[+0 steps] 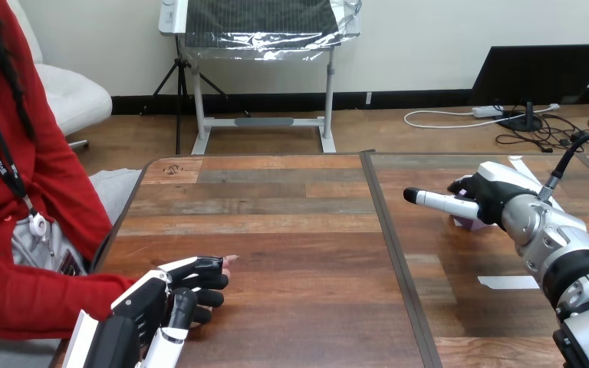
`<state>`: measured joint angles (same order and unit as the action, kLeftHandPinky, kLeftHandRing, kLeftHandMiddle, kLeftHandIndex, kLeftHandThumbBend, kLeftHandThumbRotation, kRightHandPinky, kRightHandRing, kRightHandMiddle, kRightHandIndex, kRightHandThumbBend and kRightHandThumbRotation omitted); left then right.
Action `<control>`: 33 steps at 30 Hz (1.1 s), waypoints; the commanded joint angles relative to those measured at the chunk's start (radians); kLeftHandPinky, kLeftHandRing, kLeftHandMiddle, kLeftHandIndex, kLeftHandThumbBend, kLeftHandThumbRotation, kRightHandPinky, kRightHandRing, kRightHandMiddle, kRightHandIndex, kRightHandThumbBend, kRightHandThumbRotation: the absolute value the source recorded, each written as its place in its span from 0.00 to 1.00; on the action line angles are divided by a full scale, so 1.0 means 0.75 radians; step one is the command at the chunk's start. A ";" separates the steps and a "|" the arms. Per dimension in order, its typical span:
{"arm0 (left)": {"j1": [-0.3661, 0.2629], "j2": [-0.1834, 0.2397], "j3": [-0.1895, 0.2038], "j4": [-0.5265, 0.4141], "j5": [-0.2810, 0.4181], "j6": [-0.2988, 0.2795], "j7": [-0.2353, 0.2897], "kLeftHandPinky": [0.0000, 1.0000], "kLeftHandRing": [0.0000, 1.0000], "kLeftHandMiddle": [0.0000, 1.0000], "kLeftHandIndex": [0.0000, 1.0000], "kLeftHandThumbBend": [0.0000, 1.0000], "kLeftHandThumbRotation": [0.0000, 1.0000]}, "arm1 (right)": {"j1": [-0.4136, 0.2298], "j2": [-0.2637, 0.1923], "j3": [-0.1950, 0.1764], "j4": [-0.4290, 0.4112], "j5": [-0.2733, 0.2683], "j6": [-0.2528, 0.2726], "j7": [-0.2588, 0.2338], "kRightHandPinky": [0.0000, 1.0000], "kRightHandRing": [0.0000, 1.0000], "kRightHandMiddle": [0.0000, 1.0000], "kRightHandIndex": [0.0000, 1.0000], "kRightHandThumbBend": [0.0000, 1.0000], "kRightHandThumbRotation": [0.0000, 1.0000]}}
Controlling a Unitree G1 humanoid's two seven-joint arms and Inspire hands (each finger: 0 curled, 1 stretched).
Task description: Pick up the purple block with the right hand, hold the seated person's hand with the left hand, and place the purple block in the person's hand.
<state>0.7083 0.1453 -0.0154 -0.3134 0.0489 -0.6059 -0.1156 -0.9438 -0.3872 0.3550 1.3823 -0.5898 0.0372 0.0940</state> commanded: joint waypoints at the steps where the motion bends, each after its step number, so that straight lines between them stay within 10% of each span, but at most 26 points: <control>1: -0.033 0.001 0.009 -0.054 -0.002 -0.022 0.001 0.60 0.65 0.69 0.70 0.32 0.88 | -0.016 0.014 0.004 -0.007 -0.004 -0.017 -0.032 0.63 0.74 0.76 0.67 0.78 1.00; 33: -0.064 0.000 0.010 -0.036 0.001 -0.029 0.003 0.58 0.64 0.68 0.70 0.29 0.88 | -0.029 -0.005 -0.016 -0.012 0.007 -0.036 -0.047 0.61 0.62 0.64 0.65 0.75 1.00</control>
<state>0.7044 0.1446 -0.0153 -0.3134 0.0503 -0.6060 -0.1156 -0.9344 -0.3874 0.3543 1.3828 -0.5948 0.0252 0.0917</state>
